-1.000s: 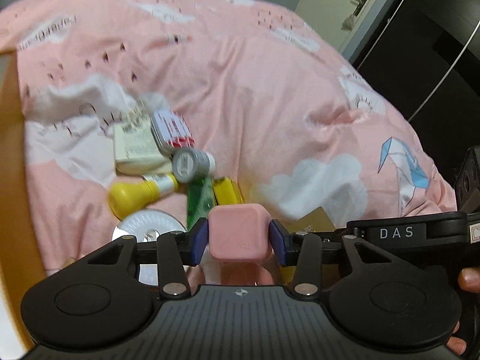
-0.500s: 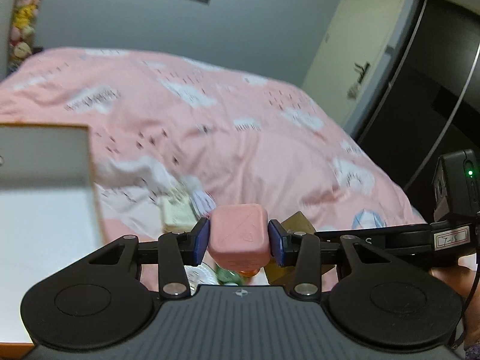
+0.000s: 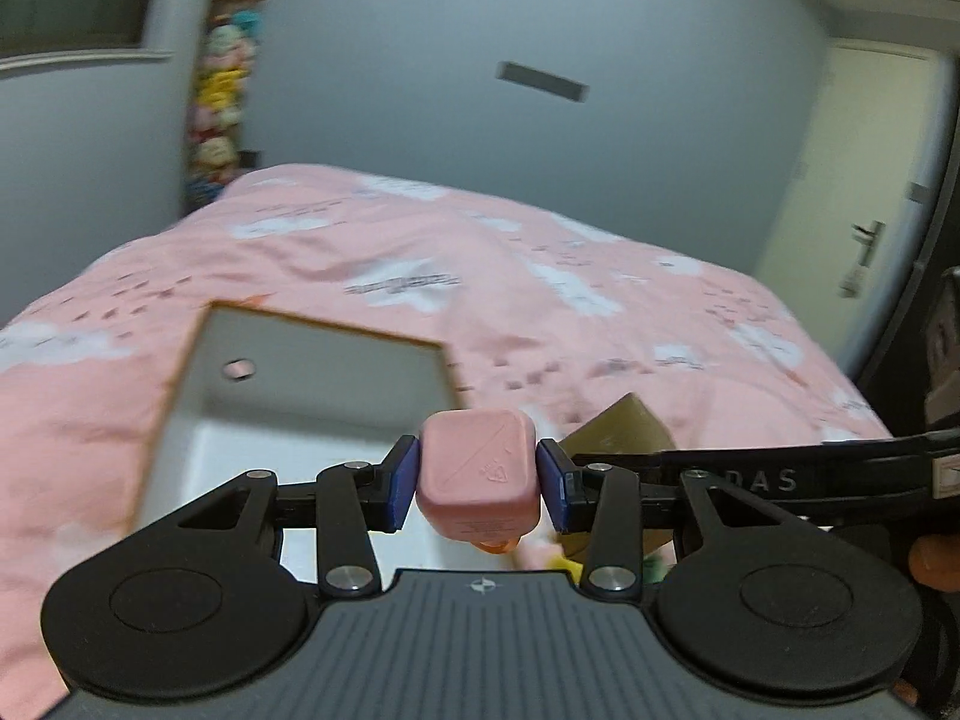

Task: Organize rigid objects
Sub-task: 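Carry the pink cube and gold square box with both tools over the open box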

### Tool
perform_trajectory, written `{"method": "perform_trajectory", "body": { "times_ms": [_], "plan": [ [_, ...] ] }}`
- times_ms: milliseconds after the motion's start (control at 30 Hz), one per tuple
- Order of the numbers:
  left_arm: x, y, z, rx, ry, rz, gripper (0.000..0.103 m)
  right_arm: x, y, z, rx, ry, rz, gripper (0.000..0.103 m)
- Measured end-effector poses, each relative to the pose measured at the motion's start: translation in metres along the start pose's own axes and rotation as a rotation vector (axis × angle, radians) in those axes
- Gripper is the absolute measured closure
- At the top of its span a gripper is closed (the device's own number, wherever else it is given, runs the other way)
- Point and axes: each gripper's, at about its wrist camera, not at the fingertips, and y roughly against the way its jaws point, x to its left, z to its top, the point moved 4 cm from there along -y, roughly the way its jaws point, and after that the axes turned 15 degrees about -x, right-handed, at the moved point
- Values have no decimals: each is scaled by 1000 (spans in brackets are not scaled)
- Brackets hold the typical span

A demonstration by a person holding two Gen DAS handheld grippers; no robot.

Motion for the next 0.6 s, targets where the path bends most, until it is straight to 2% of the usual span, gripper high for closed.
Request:
{"method": "perform_trajectory", "body": {
  "times_ms": [167, 300, 467, 600],
  "plan": [
    [37, -2, -12, 22, 25, 91, 55, 30, -24, -8, 48, 115, 44, 50],
    [62, -12, -32, 73, 41, 167, 55, 43, -48, -21, 120, 191, 60, 50],
    [77, -23, -51, 157, 54, 203, 55, 49, -74, -42, 242, 306, 40, 50],
    [77, -24, -58, 178, 15, 215, 55, 50, -89, -59, 322, 413, 36, 50]
  ]
}}
